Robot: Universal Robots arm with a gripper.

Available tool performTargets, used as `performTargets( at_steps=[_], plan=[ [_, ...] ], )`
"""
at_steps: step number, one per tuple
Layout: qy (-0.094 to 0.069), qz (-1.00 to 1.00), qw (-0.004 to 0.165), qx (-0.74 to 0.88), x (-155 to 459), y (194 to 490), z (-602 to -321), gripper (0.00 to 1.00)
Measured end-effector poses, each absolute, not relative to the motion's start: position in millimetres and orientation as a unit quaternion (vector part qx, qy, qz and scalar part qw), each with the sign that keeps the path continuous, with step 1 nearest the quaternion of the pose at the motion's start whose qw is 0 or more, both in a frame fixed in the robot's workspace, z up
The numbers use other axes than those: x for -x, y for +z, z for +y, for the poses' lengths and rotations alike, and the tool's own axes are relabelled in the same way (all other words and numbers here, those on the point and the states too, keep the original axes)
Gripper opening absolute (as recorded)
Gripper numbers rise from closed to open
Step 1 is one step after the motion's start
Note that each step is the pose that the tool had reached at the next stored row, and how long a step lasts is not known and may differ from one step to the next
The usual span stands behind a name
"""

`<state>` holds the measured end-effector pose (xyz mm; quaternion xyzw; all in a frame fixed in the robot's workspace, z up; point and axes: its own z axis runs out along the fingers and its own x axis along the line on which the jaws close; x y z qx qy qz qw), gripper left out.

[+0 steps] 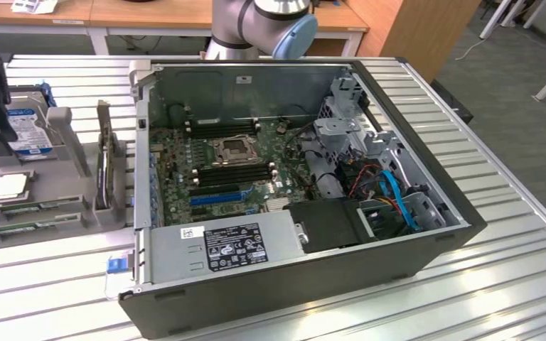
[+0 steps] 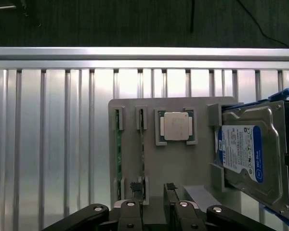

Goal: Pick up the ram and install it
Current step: 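Pick up the ram and move it above insertion slot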

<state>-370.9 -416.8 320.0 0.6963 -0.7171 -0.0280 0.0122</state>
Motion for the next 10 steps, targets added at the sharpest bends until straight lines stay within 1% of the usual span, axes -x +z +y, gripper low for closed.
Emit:
performTargets(
  at_steps=[10],
  plan=[
    [-0.028,-0.717,0.012,-0.696,370.9,302.3,-416.8,0.31]
  ],
)
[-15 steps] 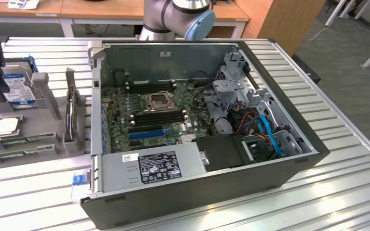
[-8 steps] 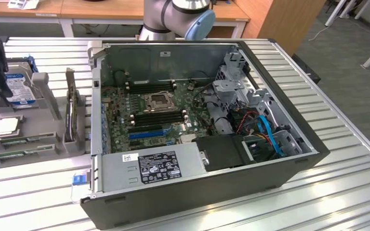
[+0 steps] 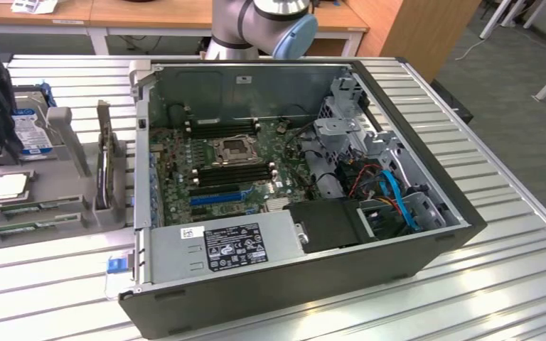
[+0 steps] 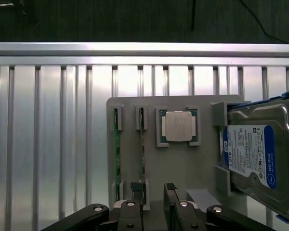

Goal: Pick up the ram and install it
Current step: 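Pick up the ram and move it above insertion slot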

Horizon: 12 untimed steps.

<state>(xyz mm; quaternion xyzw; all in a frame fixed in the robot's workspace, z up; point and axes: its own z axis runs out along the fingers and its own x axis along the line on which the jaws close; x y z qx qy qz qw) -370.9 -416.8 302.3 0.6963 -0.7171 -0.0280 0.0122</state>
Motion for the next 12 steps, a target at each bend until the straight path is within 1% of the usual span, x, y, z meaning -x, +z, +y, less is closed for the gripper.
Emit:
performTargets(
  at_steps=[12],
  plan=[
    [-0.028,-0.717,0.012,-0.696,370.9,283.1,-416.8,0.31]
  ],
)
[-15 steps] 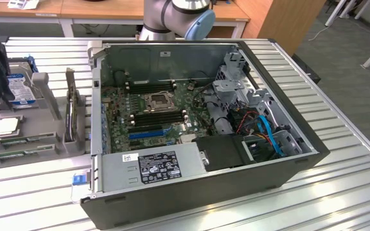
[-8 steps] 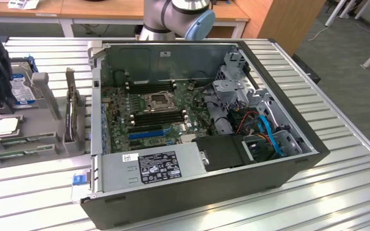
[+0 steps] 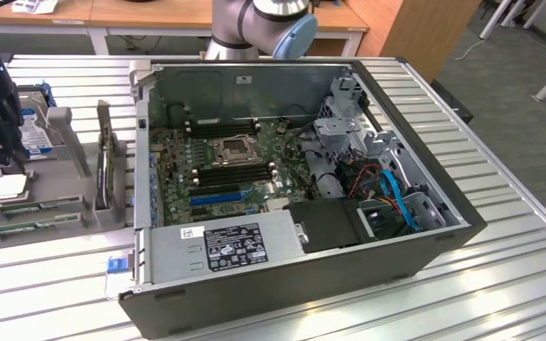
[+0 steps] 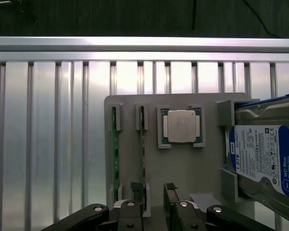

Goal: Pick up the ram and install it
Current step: 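Pick up the ram and move it above insertion slot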

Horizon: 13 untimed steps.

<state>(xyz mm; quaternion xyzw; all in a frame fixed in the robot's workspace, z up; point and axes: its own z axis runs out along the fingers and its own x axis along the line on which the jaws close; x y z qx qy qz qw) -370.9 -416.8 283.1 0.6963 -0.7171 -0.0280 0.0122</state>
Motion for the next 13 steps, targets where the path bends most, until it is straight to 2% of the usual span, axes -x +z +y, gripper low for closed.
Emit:
performTargets(
  at_steps=[13],
  plan=[
    [-0.028,-0.717,0.012,-0.696,370.9,264.8,-416.8,0.31]
  ],
)
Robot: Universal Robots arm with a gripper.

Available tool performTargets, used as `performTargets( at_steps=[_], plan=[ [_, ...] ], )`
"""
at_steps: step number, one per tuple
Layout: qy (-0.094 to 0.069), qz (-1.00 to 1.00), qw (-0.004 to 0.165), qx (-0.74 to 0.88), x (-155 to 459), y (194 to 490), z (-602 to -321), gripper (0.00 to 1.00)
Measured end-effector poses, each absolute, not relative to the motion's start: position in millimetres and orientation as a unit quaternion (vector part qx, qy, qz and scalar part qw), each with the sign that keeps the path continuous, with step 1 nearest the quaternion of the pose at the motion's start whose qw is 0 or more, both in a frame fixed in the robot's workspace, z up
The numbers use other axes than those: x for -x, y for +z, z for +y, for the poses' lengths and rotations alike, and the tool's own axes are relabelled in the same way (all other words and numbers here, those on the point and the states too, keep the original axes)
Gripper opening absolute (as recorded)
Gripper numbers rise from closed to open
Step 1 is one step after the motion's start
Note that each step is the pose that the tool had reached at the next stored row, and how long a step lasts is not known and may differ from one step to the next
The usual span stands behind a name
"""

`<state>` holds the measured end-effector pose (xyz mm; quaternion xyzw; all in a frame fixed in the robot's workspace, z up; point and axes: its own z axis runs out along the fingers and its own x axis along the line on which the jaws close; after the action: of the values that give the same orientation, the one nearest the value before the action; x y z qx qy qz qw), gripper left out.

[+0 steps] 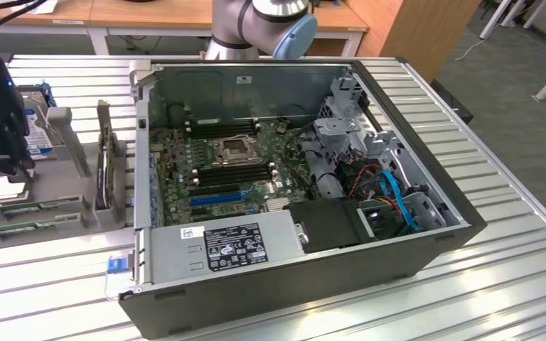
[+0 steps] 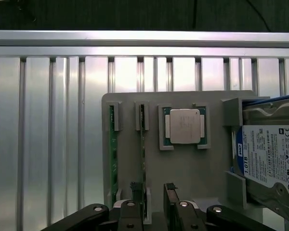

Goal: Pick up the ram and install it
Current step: 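Pick up the ram and move it above insertion slot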

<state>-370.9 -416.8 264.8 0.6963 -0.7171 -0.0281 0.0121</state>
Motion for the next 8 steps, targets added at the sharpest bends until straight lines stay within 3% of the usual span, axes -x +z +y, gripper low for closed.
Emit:
performTargets(
  at_steps=[8],
  plan=[
    [-0.028,-0.717,0.012,-0.696,370.9,254.6,-416.7,0.31]
  ],
)
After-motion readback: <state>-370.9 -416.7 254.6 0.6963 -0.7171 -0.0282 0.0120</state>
